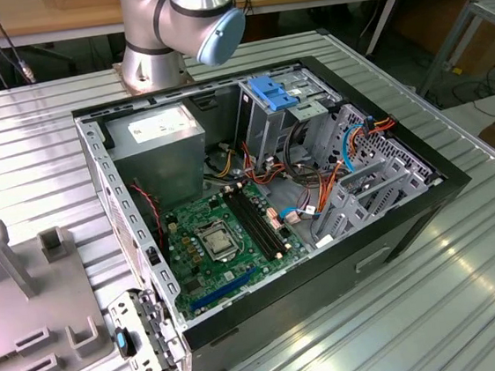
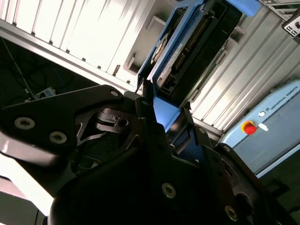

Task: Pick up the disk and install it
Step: 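Pick up the disk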

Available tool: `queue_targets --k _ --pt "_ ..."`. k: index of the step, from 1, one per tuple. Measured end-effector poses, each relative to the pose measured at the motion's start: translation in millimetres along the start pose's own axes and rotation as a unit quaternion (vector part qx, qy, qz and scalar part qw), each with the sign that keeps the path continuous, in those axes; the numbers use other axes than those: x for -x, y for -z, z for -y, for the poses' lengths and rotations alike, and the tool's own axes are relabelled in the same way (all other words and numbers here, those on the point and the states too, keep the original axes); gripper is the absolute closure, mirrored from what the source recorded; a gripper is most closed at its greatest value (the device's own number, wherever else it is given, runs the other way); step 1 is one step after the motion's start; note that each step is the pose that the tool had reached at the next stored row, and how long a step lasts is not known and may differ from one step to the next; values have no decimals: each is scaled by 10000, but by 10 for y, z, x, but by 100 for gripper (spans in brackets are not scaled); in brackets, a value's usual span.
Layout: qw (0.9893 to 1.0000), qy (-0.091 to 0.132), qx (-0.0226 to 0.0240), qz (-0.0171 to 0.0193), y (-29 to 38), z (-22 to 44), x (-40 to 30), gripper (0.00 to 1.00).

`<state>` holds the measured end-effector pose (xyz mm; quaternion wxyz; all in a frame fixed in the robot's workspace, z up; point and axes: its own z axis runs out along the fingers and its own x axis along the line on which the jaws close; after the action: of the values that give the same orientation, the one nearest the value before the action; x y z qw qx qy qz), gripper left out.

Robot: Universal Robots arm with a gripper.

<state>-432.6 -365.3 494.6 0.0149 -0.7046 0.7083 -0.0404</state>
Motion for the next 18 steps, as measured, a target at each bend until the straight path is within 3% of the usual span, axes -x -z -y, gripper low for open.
queue_targets --k 4,18 --pt "10000 2 53 -1 -15 196 1 63" --pt "10000 2 54 0 -37 475 3 63"
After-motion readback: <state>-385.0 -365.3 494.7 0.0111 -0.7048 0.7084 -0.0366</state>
